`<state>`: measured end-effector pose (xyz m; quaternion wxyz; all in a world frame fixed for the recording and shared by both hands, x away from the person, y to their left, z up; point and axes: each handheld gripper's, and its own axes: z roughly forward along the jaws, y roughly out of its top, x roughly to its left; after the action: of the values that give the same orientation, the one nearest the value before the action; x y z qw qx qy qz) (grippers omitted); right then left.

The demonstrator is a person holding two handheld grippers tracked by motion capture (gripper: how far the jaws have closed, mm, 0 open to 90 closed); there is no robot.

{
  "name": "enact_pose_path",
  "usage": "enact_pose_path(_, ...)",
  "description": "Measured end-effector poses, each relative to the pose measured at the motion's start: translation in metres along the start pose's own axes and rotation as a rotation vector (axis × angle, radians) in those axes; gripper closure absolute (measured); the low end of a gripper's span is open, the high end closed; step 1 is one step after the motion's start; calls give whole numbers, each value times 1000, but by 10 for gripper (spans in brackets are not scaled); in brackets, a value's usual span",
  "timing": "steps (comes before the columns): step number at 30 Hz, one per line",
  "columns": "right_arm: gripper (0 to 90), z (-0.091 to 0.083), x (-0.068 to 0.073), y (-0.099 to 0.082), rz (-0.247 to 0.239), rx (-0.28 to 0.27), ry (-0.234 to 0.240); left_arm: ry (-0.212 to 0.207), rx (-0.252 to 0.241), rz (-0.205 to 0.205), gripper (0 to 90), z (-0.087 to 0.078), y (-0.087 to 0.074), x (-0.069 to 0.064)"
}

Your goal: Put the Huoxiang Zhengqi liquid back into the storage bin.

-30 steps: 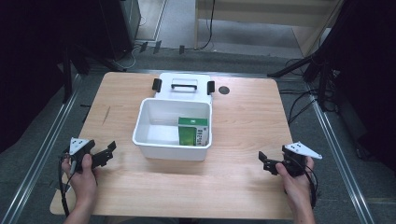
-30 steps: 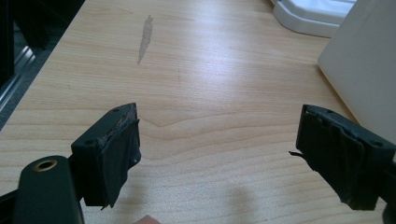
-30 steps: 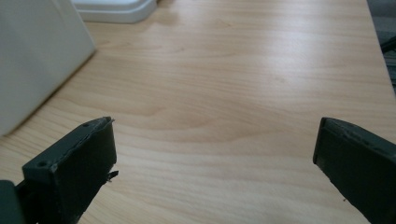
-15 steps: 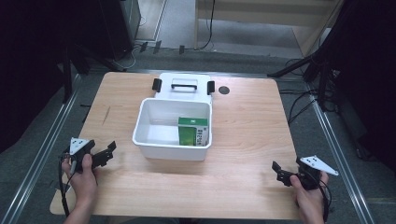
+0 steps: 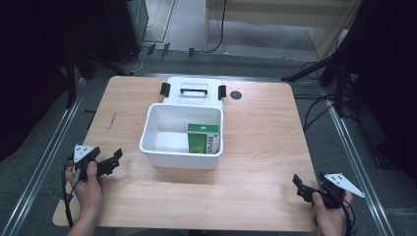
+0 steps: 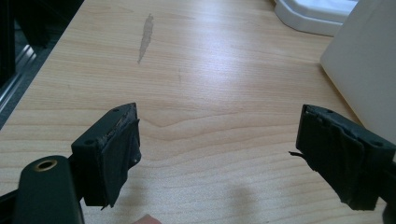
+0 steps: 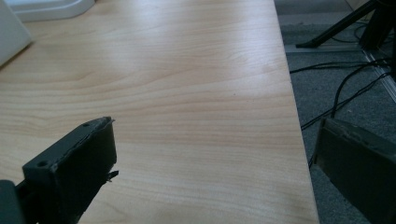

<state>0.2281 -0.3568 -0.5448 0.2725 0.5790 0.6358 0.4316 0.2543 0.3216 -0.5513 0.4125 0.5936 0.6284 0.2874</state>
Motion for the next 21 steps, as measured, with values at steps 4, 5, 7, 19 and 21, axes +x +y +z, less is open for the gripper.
enact_pose_path(4,0,0,1,-2,9,-1,-10,-3,1,-2,148,0,0,1)
enact_pose_path(5,0,0,1,-2,12,0,-10,-3,1,-2,148,0,0,1)
enact_pose_path(7,0,0,1,-2,19,3,-11,-3,2,-4,148,0,0,1)
enact_pose_path(19,0,0,0,-2,23,7,-7,-5,-3,-11,146,0,0,1)
enact_pose_path(21,0,0,0,-2,22,6,-2,-5,1,-10,146,0,0,1)
